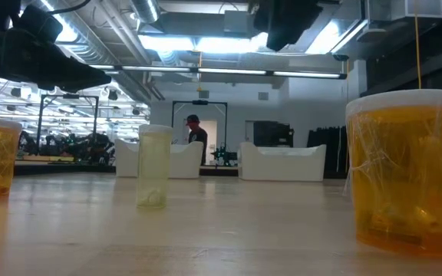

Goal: Pick and place medicine bottles into bin by pill shape (circle, oval)
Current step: Put the yellow pill bottle into the right white bin

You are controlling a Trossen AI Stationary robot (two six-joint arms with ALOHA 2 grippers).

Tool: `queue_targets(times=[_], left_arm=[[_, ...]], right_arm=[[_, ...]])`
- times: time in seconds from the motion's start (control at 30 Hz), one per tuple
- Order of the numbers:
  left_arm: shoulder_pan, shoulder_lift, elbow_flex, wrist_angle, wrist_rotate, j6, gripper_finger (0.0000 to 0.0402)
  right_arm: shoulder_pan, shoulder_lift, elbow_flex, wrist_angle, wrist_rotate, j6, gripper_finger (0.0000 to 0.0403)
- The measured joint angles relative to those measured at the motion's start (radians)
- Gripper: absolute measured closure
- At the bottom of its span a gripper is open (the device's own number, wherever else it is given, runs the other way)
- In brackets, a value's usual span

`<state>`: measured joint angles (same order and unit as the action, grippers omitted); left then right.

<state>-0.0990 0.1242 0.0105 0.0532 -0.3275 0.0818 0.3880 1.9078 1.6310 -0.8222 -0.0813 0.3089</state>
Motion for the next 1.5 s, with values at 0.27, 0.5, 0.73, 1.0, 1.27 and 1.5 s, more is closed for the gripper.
queue_targets(times=[0.27,0.5,0.73,1.0,1.27,1.5], left_arm=[[0.0,0.0,0.0,0.0,0.0,0.0,0.0235],[0.0,0.0,0.0,0.0,0.0,0.0,0.0235],[0.0,0.0,0.0,0.0,0.0,0.0,0.0235],[0.0,0.0,0.0,0.0,0.0,0.001,0.0235],[0.0,0.0,0.0,0.001,0.0,0.001,0.0235],[0.0,0.0,0.0,0.001,0.0,0.001,0.0235]], right_arm=[[0.002,0.035,0.0,0.056,0.026,-0.003,0.0166],[-0.027,0.038,0.0,0.202,0.044,0.022,0.0158],[-0.066,0.052,0.001,0.355,0.033,-0.033,0.0158],[-0.124,0.083,0.026,0.469,0.001,-0.025,0.0158],[-0.124,0.305,0.398,0.151,0.006,-0.154,0.0158],[-0.107,0.357,0.493,-0.095,0.062,-0.155,0.0158]])
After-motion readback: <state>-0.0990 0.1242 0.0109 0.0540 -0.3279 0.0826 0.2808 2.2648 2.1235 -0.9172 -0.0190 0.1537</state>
